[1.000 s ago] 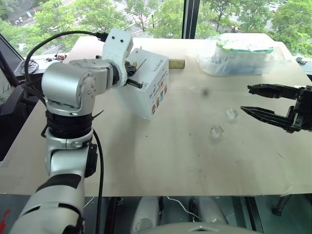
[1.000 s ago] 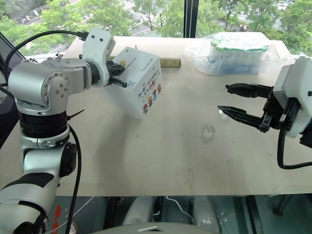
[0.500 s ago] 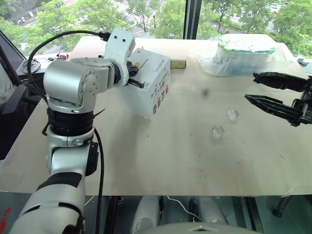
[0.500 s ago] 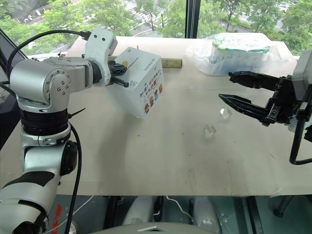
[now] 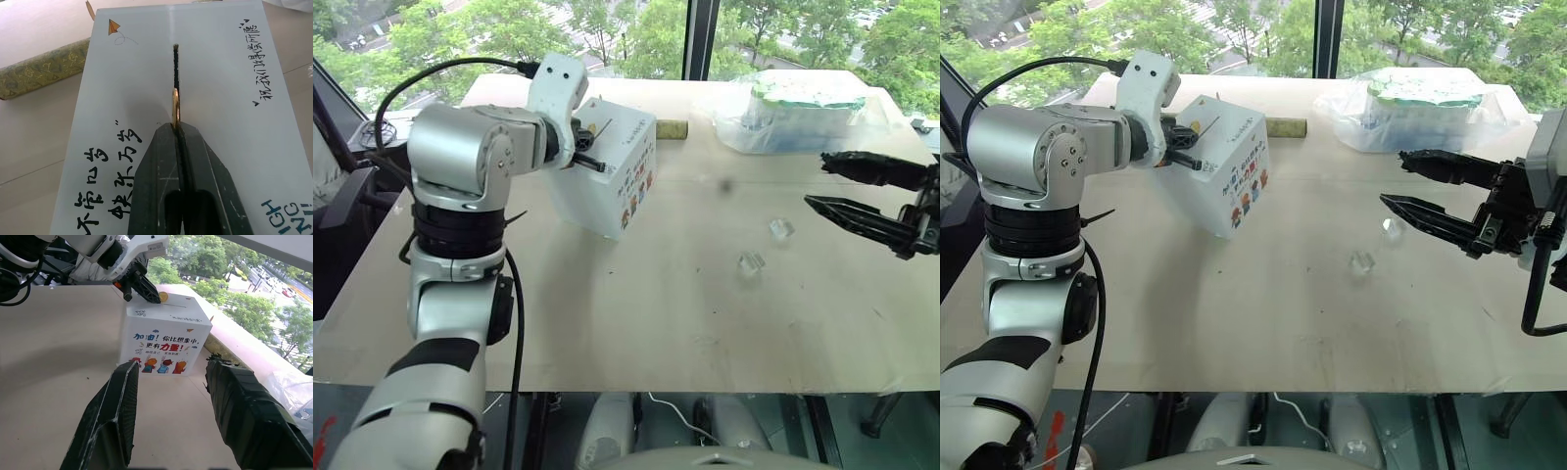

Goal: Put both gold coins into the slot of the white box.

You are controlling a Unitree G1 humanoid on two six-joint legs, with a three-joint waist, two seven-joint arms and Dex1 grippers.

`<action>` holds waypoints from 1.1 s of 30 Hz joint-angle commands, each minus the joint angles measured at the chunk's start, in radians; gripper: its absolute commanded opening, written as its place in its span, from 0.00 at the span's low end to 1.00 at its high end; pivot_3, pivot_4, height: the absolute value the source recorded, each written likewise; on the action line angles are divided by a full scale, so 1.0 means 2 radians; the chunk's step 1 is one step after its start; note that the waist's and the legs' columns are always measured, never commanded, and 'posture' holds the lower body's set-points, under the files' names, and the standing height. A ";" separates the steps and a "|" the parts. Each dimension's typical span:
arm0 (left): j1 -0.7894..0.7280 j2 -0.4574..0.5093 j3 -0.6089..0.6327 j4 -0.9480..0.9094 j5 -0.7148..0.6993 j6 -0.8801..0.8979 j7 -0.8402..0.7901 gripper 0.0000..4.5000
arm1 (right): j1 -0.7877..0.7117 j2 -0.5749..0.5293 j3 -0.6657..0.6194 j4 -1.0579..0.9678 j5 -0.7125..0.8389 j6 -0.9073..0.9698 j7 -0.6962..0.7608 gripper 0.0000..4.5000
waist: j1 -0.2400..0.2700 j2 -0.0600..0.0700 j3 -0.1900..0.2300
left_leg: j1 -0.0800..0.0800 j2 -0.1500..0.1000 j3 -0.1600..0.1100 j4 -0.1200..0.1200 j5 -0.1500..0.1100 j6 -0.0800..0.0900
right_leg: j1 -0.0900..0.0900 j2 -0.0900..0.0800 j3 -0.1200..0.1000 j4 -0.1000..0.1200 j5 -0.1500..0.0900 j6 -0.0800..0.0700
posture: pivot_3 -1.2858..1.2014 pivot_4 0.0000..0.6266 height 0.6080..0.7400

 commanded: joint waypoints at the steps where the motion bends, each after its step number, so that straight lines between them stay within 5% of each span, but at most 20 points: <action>1: 0.009 -0.004 -0.016 0.015 0.001 0.018 -0.007 0.00 | -0.003 -0.001 -0.023 -0.011 0.000 -0.012 -0.007 0.52 | 0.000 0.000 0.000 | 0.000 0.000 0.000 0.000 0.000 0.000 | 0.000 0.000 0.000 0.000 0.000 0.000 | 0.52 0.24 1.00; 33: 0.019 -0.010 -0.013 0.005 0.000 0.005 -0.032 0.00 | -0.017 -0.017 -0.001 -0.017 0.014 0.000 -0.034 0.52 | 0.001 0.000 0.000 | 0.000 0.000 -0.001 0.000 0.000 0.000 | 0.001 0.000 -0.001 0.000 0.000 0.000 | 0.52 0.24 1.00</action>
